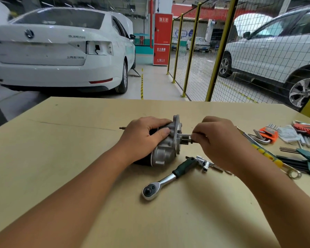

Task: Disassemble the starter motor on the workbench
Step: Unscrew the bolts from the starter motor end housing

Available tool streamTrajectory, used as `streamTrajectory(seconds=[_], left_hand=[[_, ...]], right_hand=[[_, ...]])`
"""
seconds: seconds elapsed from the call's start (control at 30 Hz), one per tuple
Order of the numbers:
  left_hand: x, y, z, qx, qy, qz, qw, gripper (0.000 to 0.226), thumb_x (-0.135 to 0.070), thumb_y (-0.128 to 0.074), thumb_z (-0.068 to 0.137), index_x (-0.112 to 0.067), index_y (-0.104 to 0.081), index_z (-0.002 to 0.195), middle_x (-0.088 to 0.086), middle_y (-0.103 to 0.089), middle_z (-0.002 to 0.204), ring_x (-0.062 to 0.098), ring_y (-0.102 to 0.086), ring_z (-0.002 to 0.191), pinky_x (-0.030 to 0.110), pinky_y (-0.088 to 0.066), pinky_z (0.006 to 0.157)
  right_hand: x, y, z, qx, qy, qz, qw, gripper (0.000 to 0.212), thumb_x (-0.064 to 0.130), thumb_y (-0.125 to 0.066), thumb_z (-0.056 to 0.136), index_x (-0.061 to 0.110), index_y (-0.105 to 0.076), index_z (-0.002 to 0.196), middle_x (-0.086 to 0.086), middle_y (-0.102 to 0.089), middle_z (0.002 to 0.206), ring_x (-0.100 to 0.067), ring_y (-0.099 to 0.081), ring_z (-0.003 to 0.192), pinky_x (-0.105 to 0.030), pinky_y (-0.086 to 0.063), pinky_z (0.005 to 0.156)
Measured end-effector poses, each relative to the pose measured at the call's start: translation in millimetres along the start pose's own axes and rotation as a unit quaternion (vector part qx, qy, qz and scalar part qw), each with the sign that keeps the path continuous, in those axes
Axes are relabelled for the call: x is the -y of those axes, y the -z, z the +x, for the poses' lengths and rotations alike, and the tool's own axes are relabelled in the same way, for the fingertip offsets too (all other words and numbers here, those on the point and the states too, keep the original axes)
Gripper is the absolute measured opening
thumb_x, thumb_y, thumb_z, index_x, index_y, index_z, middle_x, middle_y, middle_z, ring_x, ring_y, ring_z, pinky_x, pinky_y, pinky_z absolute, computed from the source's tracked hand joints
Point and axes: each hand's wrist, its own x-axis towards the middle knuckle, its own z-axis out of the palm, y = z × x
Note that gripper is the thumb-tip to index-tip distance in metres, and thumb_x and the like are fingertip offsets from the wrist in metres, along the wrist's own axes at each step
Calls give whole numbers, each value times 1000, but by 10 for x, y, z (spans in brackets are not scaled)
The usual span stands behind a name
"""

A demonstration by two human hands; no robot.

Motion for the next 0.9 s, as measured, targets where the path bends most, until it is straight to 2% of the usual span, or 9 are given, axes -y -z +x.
streamTrajectory(seconds=[0.1,0.2,0.3,0.4,0.53,0.6,0.67,0.77,0.9], left_hand=[[7,2,8,0,2,1,1000,31,-33,-66,98,-29,-72,128,-14,-72,122,8,-64,118,42,-49,107],[1,2,4,1,0,5,1000,34,-35,-67,95,-29,-72,128,-14,-72,121,9,-64,117,42,-50,106],[-16,11,-5,3,-4,7,1000,42,-42,-64,89,-29,-72,128,-15,-72,120,7,-64,116,41,-50,106],[-34,15,-11,5,-5,13,1000,46,-45,-62,86,-31,-72,128,-16,-72,119,6,-64,115,40,-50,105],[-36,11,-9,5,-2,18,1000,44,-46,-59,88,-32,-71,129,-17,-72,120,7,-63,115,40,-50,105],[-33,7,-6,4,0,19,1000,43,-46,-57,91,-33,-71,129,-17,-72,121,6,-63,116,41,-50,105],[-30,9,-8,3,-1,20,1000,43,-46,-56,91,-33,-71,129,-17,-72,121,6,-63,116,41,-50,105],[-26,9,-7,7,-3,30,1000,44,-47,-58,89,-33,-70,130,-17,-71,121,7,-63,115,41,-50,105],[-22,13,-13,6,-4,31,999,45,-49,-57,91,-33,-70,130,-17,-71,123,6,-62,116,41,-49,105]], right_hand=[[73,6,-41,-32,-3,-85,996,19,38,-59,99,32,-76,94,16,-62,92,-18,-59,86,-39,-36,82],[127,14,-49,-45,-19,-115,992,15,45,-63,95,35,-74,91,19,-63,93,-17,-57,90,-41,-33,84],[124,-6,-33,-29,-24,-74,997,12,40,-65,95,30,-72,95,15,-61,96,-19,-60,87,-41,-43,85],[100,-21,-20,-7,-23,4,1000,12,32,-67,94,21,-70,96,6,-59,93,-21,-57,83,-41,-51,76],[62,-44,-9,18,-16,37,999,20,27,-57,100,13,-72,99,-2,-57,92,-18,-51,81,-30,-36,71],[69,-31,-5,22,-18,35,999,22,23,-56,101,10,-74,100,-3,-58,94,-20,-52,83,-30,-36,73],[92,-28,-13,16,-17,-3,1000,21,27,-57,101,15,-74,100,1,-59,96,-23,-57,86,-37,-44,80],[174,13,-42,-13,-31,-119,992,14,44,-59,97,32,-66,97,13,-58,98,-20,-58,92,-44,-39,89],[218,29,-56,-12,-23,-83,996,12,41,-60,97,31,-57,94,11,-60,91,-20,-58,80,-42,-48,78]])
